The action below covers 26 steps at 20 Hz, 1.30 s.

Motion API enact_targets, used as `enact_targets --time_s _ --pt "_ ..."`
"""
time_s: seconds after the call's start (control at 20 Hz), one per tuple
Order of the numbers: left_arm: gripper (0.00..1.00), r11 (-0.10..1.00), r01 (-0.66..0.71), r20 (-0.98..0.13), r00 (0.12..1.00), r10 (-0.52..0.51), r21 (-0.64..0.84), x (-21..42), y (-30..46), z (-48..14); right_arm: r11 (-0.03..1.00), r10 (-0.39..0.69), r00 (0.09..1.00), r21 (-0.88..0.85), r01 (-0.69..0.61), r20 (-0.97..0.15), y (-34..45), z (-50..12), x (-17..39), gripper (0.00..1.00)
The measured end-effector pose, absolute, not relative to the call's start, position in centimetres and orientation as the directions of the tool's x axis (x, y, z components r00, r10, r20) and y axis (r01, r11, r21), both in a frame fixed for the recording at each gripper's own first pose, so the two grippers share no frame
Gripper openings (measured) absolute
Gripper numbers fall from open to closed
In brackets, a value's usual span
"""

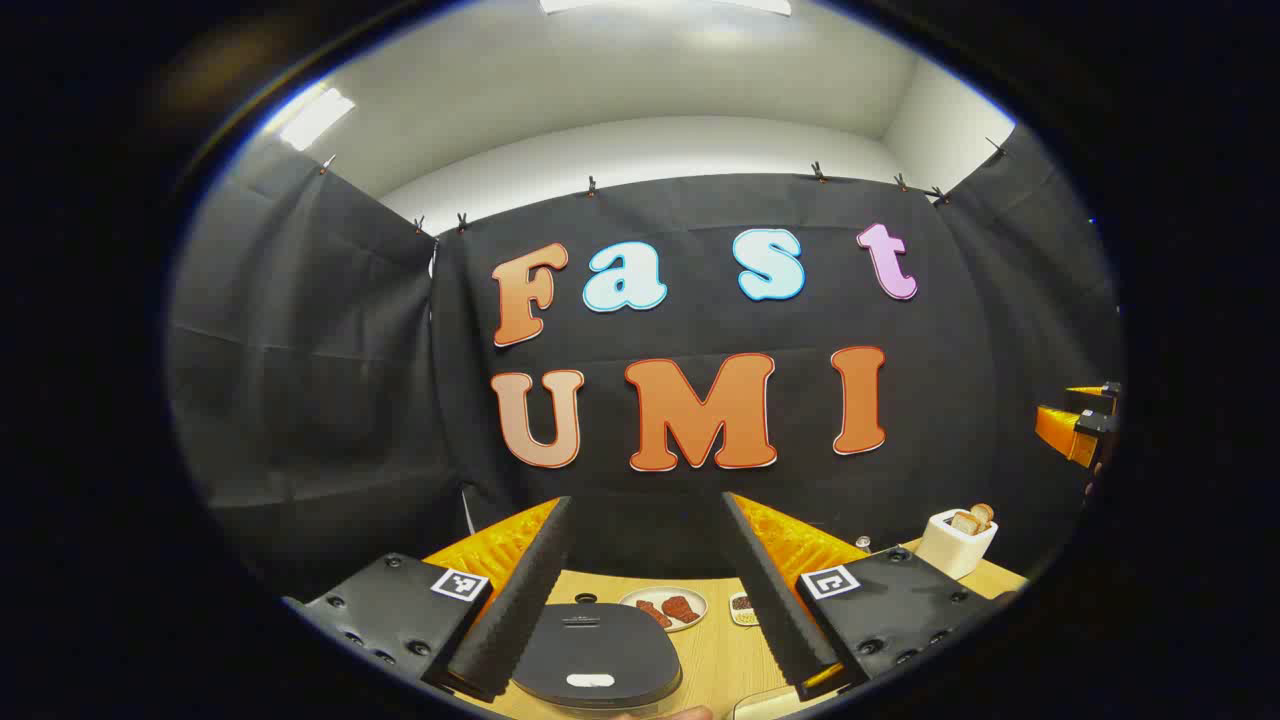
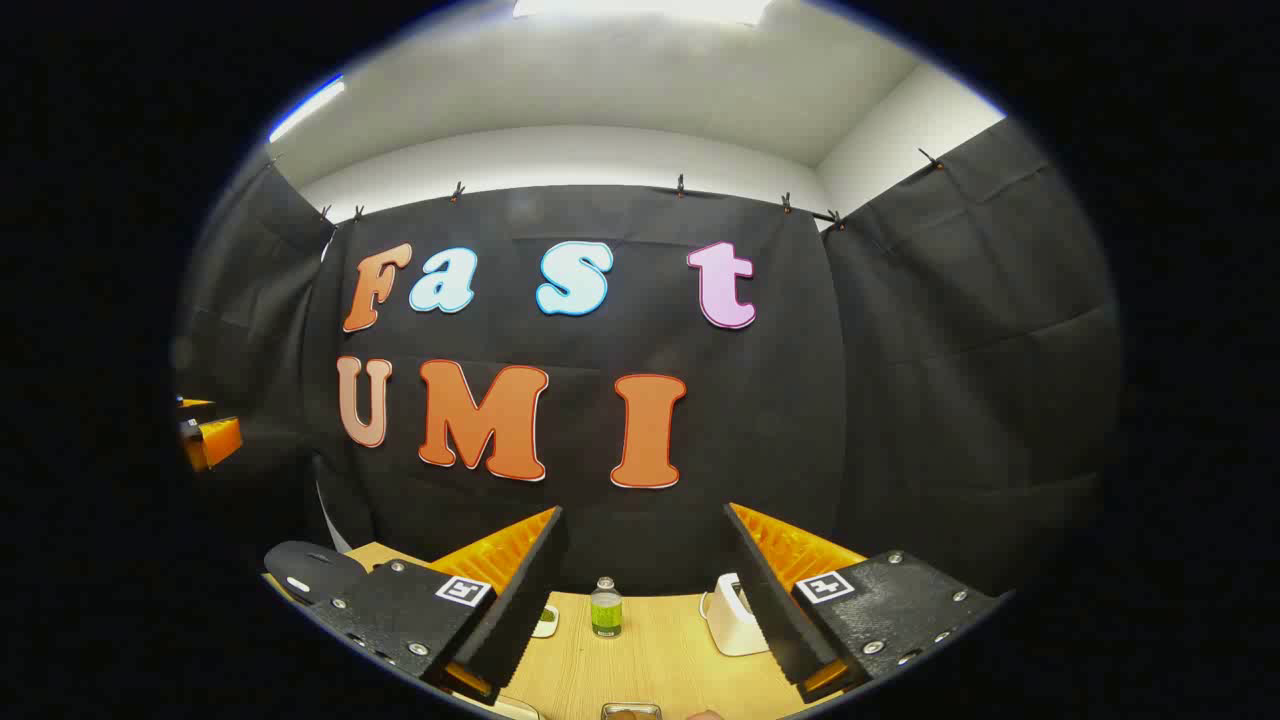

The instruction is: Close the left gripper, press the button to open the rice cooker; take a wooden spoon from the chopstick holder with the right hand, scoop a spoonful of rice and pour it into the rice cooker, then put the wooden spoon back into the chopstick holder.

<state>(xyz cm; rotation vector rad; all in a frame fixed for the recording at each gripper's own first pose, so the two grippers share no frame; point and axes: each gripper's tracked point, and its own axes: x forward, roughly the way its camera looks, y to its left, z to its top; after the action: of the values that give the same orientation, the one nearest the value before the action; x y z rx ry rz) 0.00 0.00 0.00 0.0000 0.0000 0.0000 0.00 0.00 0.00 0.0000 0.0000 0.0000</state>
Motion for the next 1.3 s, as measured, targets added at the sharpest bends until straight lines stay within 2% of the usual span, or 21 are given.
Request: enact_targets --time_s 0.1,0.15,0.25,0.55,0.6,0.75,0.8,0.9,0.95,1.3 --pt "1.0 1.0 0.01 -0.01 1.0 -0.01 -0.016 0.1 -0.6 0.0 1.0 0.01 1.0 0.008 -0.01 -0.007 0.4 0.0 0.0 0.95" --pt "0.94 1.0 0.014 -0.004 1.0 -0.014 -0.019 0.2 -0.8 0.5 1.0 0.015 1.0 0.012 -0.015 -0.007 0.6 0.1 0.0 0.98" --pt "1.0 1.0 0.023 0.011 1.0 -0.022 -0.011 0.2 -1.4 1.2 1.0 0.022 1.0 0.014 -0.022 -0.006 1.0 0.3 0.3 0.98" --pt "1.0 1.0 0.029 0.018 0.999 -0.029 0.005 -0.6 -2.1 1.4 0.999 0.043 0.999 0.004 -0.043 -0.006 1.6 0.0 -0.1 0.98" --pt "1.0 1.0 0.029 0.021 0.999 -0.029 0.004 -0.5 -2.1 1.6 0.999 0.041 0.999 0.001 -0.041 -0.012 1.5 -0.3 -0.1 0.95" --pt "1.0 1.0 0.03 0.04 0.999 -0.03 0.0 -0.4 -2.3 2.6 0.999 0.044 0.999 -0.002 -0.044 -0.022 1.3 -0.4 -0.4 0.98" --pt "1.0 1.0 0.031 0.042 0.999 -0.031 0.0 -0.4 -2.4 2.7 0.999 0.043 0.999 -0.004 -0.043 -0.015 1.2 -0.2 -0.4 0.95" --pt "1.0 0.999 0.035 0.041 0.999 -0.035 0.001 -0.5 -2.7 2.7 0.999 0.04 0.999 -0.012 -0.04 -0.009 1.0 -0.1 -0.6 0.98" --pt "1.0 0.999 0.037 0.04 0.999 -0.037 0.001 -0.5 -2.9 2.6 0.999 0.036 0.999 -0.017 -0.036 -0.009 0.7 -0.1 -0.7 0.95" --pt "1.0 0.999 0.054 0.032 0.998 -0.054 0.004 -0.1 -3.8 2.2 1.0 0.021 1.0 -0.021 -0.021 -0.021 -0.2 -0.6 -1.1 0.95"
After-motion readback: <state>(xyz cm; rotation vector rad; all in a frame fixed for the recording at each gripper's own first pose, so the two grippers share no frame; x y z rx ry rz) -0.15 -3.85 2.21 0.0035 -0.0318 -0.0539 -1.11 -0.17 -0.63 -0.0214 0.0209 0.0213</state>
